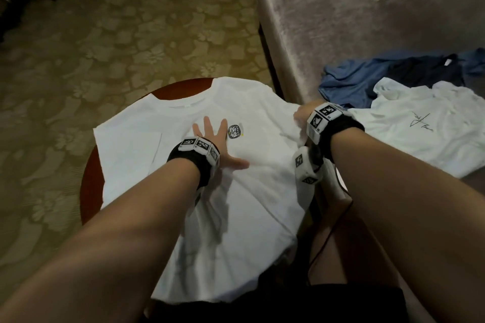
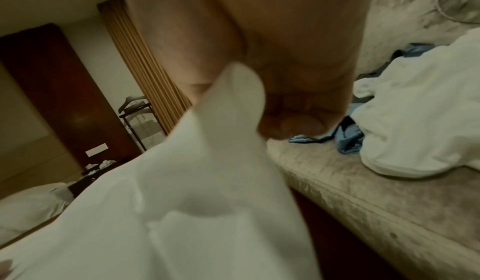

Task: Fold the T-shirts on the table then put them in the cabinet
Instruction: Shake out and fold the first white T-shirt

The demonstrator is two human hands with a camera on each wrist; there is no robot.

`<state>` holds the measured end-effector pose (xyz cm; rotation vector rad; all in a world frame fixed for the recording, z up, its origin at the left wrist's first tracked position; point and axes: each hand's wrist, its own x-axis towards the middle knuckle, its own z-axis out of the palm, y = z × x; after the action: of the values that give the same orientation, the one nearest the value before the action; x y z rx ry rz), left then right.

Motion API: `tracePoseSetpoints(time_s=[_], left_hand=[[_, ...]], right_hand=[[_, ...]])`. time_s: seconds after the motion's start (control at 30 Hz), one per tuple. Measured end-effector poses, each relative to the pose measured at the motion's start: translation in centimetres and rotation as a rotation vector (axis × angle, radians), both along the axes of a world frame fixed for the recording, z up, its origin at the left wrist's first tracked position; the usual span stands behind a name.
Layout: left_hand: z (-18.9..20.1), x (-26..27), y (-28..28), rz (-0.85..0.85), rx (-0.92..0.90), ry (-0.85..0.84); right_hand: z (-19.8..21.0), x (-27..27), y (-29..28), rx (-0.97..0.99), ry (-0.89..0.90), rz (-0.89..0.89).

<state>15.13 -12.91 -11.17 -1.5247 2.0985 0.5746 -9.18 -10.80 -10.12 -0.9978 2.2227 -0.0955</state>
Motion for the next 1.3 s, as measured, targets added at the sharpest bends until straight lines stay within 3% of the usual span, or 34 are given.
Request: tracePoseSetpoints(time_s=[0.07,0.17,0.23,0.37,0.5,0.67,0.77,0.9,1.0,1.13,1.3], left_hand=[[-0.2,0.4,-0.6,0.000,-0.008,-0.014],[-0.4,0.7,-1.1,0.003,-0.029,-0.025],[-0.4,0.8,-1.3,0.007,-0.039,-0.029],[-0.2,0.2,-2.2,0.090,-0.082,0.012],[0.0,-2.2,-3.2,0.028,-0.186,0.149],[0.2,-4.7,-3.3,-0.017,-0.121,0.206],[-0.3,-4.8,-3.0,-0.021,-0.034,0.118],[-0.1,-5.5,-2.9,-0.023,-0.021,0.030],[-0.1,-5.9,-3.1,-0.023,-0.030,0.003],[-0.2,-6.2,-3.3,-0.019,-0.022,-0.019],[0.2,-6.4,-5.3,0.023,-0.097,0.056]], right_hand=[[0.4,-0.3,-0.4,-0.155,0.034,-0.014],[1.7,-0.5,-0.8,-0.467,0.007,-0.344],[1.5,-1.1,-1.5,-0.578,-0.020,-0.445],[1.0,-1.3,-0.9,-0.421,0.012,-0.343],[-0.6,-1.5,-0.1,-0.153,-0.088,-0.173],[-6.1,-4.1,-1.5,0.048,-0.188,-0.137],[-3.7,-2.5,0.1,0.100,-0.388,-0.206],[-2.7,-2.3,1.3,0.116,-0.535,-0.305],[-2.6,-2.9,1.4,0.111,-0.632,-0.272],[-2.6,-3.9,0.7,-0.119,-0.383,-0.221],[-2.5,-4.7,-0.1,-0.297,-0.368,-0.251]])
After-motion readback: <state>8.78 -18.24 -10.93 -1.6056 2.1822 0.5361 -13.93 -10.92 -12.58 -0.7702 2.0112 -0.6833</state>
